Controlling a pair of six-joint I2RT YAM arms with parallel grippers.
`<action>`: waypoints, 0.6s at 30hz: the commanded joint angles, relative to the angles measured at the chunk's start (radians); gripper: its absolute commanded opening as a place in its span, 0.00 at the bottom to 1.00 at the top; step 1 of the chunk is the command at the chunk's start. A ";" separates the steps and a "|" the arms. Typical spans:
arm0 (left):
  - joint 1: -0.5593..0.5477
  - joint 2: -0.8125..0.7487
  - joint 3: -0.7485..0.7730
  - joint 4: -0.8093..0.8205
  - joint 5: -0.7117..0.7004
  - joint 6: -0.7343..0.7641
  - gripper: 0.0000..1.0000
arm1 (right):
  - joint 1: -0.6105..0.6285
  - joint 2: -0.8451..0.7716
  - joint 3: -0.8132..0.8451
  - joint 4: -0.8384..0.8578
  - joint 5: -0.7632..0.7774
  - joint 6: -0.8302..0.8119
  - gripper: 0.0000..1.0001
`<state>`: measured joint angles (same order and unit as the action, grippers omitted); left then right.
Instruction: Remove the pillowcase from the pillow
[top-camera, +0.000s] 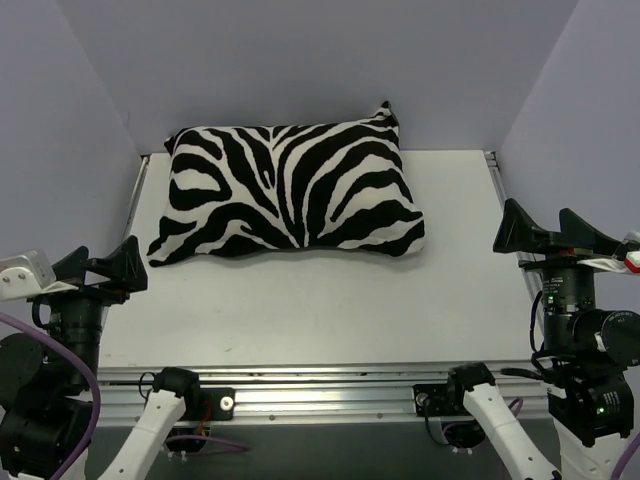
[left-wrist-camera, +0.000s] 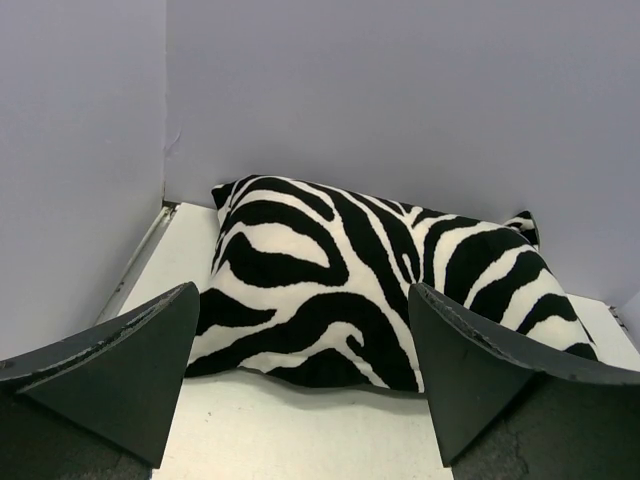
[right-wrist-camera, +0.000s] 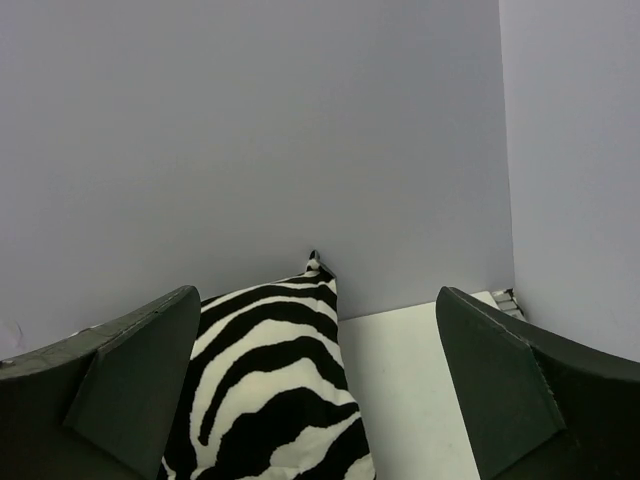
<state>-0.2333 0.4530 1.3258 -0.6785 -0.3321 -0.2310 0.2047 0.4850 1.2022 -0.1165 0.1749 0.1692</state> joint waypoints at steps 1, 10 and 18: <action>0.006 0.021 -0.002 0.025 0.018 -0.014 0.94 | 0.007 0.023 0.002 0.055 -0.020 0.006 1.00; 0.006 0.119 -0.056 -0.009 0.011 -0.091 0.94 | 0.007 0.170 -0.032 0.031 -0.057 0.209 1.00; 0.006 0.207 -0.161 -0.018 0.053 -0.157 0.94 | 0.007 0.542 -0.078 0.073 -0.284 0.417 1.00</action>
<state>-0.2333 0.6380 1.1915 -0.6933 -0.3073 -0.3428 0.2047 0.8848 1.1484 -0.0975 0.0219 0.4797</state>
